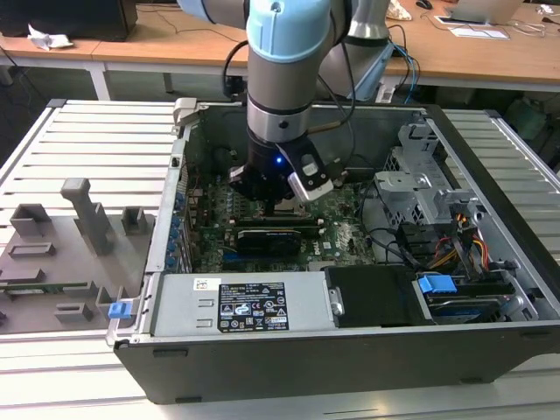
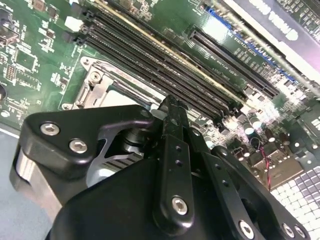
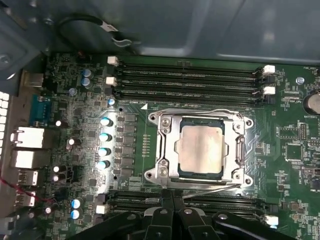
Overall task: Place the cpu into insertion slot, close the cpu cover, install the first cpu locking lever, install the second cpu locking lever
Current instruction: 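Install the second cpu locking lever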
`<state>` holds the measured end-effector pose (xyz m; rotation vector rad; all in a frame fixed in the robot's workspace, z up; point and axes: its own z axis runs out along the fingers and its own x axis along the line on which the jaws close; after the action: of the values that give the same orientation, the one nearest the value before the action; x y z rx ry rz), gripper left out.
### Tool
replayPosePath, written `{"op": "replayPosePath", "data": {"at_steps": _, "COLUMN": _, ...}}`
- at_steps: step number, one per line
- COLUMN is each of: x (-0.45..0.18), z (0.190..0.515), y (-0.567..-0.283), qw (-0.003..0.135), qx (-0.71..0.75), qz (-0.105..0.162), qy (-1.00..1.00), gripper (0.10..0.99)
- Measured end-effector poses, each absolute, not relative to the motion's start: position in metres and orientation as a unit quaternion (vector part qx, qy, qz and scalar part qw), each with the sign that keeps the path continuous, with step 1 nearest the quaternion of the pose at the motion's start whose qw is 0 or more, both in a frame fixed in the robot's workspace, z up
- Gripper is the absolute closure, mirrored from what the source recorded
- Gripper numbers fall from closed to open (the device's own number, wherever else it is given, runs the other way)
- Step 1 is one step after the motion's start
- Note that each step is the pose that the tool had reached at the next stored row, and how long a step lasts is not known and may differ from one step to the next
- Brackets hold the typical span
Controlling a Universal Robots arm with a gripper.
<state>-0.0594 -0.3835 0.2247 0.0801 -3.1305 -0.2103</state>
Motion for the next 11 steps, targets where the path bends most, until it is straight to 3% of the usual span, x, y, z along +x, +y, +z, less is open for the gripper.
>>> {"op": "replayPosePath", "data": {"at_steps": 11, "x": -0.068, "z": 0.213, "y": -0.386, "qw": 0.001, "qx": 0.027, "qz": -0.087, "qy": -0.996, "gripper": 0.98}}
